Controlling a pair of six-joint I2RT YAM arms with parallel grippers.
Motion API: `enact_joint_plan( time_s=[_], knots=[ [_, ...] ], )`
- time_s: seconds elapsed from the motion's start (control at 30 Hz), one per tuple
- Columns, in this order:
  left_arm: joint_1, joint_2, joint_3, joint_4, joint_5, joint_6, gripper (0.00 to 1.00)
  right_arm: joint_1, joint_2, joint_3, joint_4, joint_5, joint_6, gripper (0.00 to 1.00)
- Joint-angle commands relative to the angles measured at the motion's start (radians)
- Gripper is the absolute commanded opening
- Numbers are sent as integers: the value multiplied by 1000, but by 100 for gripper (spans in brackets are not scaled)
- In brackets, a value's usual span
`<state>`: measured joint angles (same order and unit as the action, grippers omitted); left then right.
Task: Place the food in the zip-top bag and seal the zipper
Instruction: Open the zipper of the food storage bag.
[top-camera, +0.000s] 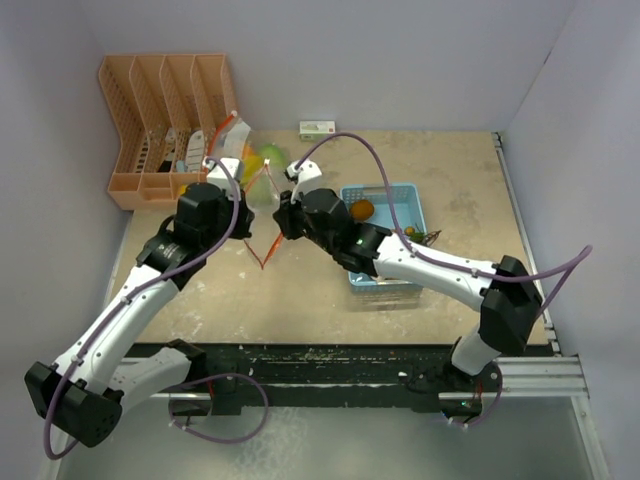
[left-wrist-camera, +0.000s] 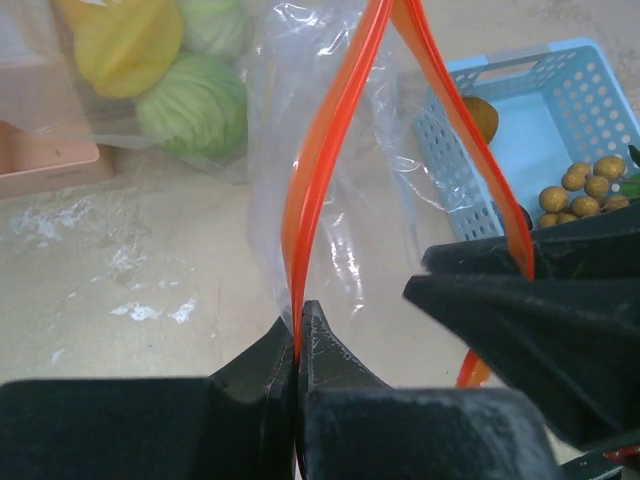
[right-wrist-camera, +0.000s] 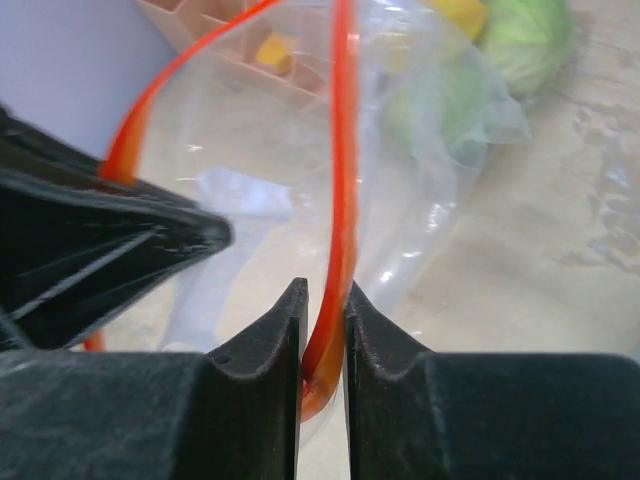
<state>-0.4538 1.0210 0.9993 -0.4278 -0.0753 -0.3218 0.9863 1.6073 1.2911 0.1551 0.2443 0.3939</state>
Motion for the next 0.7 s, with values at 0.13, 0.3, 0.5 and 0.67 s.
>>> enact_joint_plan(
  time_s=[0.13,0.3,0.5,0.67],
  knots=[
    [-2,-111,-8,-100,-239,73,0,2,-100,12,-136,301,-13,16],
    [-2,-116,22,-178,-354,108,0,-12,-77,43,-239,439,-18,15],
    [-1,-111,57,-223,-381,119,0,-29,-96,33,-202,347,-74,28],
    [-2,-82,73,-199,-332,128,0,-29,-138,-2,-4,-137,-188,50]
  ],
)
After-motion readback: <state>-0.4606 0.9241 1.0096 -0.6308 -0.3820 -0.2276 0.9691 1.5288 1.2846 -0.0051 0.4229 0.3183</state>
